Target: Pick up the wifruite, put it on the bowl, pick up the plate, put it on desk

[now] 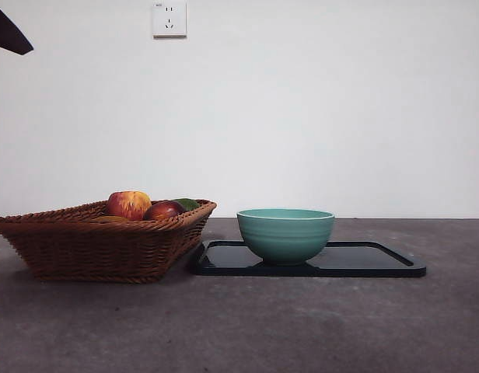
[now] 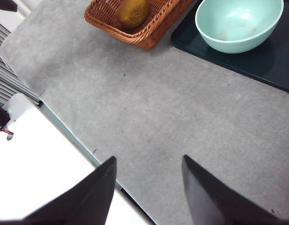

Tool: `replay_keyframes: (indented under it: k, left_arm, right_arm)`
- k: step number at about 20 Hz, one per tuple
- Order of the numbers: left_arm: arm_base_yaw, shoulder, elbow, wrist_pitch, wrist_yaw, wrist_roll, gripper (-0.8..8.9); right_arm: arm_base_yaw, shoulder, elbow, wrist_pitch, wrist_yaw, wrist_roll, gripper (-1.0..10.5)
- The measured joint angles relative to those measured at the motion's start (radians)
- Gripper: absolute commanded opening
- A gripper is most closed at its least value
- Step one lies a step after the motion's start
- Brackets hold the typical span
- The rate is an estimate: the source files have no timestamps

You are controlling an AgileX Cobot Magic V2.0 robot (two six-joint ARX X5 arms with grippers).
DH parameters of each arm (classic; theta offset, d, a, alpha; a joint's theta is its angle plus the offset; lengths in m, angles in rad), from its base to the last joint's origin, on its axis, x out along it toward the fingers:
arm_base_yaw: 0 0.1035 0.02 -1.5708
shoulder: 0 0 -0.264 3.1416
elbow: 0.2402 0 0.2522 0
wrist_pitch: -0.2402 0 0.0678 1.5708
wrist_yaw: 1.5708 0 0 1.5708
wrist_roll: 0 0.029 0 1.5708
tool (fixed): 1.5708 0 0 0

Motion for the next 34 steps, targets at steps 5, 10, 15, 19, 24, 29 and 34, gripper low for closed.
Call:
replay_keyframes:
  k: [5,10,15,19,24,29,34]
  left_arm:
    - [0.000,0.000,0.000,0.002,0.000,0.016,3.43]
    - [0.000,0.000,0.000,0.002,0.000,0.016,3.43]
    - [0.000,0.000,0.000,0.003,0.000,0.016,3.43]
    - [0.000,0.000,0.000,0.005,0.000,0.016,3.43]
    - [0.000,0.000,0.000,0.005,0.000,0.016,3.43]
    - [0.000,0.000,0.000,0.005,0.000,0.016,3.43]
    - [0.000,0.000,0.000,0.005,0.000,0.016,3.43]
  right_arm:
    - [0.000,0.000,0.000,0.000,0.000,0.008,2.2]
    - [0.000,0.011,0.001,0.107,0.036,0.150,2.2]
    - [0.000,0.201,0.147,0.174,0.207,0.241,3.0]
    - [0.000,0.452,0.340,0.177,0.264,0.224,3.0]
    - [-0.001,0.738,0.532,0.180,0.318,0.173,3.0]
    - [-0.001,0.945,0.568,0.227,0.342,0.139,3.0]
    - [-0.001,1.086,0.568,0.331,0.354,0.137,3.0]
